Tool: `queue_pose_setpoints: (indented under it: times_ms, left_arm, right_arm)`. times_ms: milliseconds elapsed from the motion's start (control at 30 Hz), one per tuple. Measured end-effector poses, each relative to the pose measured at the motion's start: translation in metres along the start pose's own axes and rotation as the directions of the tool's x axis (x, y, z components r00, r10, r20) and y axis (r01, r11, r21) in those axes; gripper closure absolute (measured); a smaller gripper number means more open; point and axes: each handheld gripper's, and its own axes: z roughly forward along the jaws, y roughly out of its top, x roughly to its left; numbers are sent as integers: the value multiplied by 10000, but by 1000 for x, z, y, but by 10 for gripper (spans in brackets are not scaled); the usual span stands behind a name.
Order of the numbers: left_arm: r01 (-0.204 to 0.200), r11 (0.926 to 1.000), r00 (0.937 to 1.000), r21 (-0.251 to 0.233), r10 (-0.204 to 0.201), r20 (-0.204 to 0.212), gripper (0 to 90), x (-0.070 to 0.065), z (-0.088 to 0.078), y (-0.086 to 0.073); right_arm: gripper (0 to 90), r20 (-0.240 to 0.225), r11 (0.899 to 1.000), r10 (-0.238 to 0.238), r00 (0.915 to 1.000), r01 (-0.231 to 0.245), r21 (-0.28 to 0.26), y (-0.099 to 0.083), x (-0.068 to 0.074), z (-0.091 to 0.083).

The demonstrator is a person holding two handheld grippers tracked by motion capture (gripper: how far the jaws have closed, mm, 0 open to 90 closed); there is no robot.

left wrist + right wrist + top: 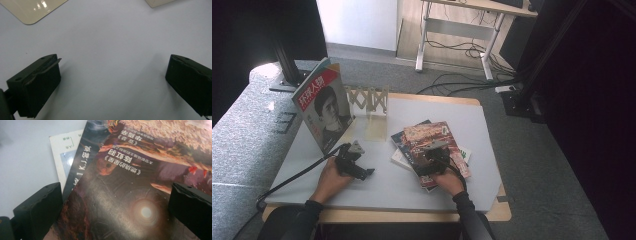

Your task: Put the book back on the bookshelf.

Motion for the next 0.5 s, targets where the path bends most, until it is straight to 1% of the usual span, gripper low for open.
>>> queue_pose_setpoints:
  times_ms: [200, 367, 400, 433, 500]
  left_arm:
    - [1, 10000, 10000, -3, -1, -1, 0, 0, 0, 0]
    - [5, 10000, 10000, -5, -5, -2, 0, 0, 0, 0]
    - [6, 10000, 10000, -5, -6, -2, 0, 0, 0, 0]
    - [6, 10000, 10000, -6, -6, -1, 0, 0, 0, 0]
    - [7, 10000, 10000, -6, -7, -1, 0, 0, 0, 0]
  right_arm:
    - [0, 74, 9999, 106, 9999, -106, -17, -10, -7, -9]
    - [0, 146, 9997, 238, 9996, -238, 2, -25, -18, -23]
    - [0, 146, 9997, 238, 9996, -238, 2, -25, -18, -23]
    - [0, 193, 9995, 307, 9993, -306, -60, -30, -23, -26]
    - [0, 190, 9995, 306, 9994, -304, -91, -31, -24, -28]
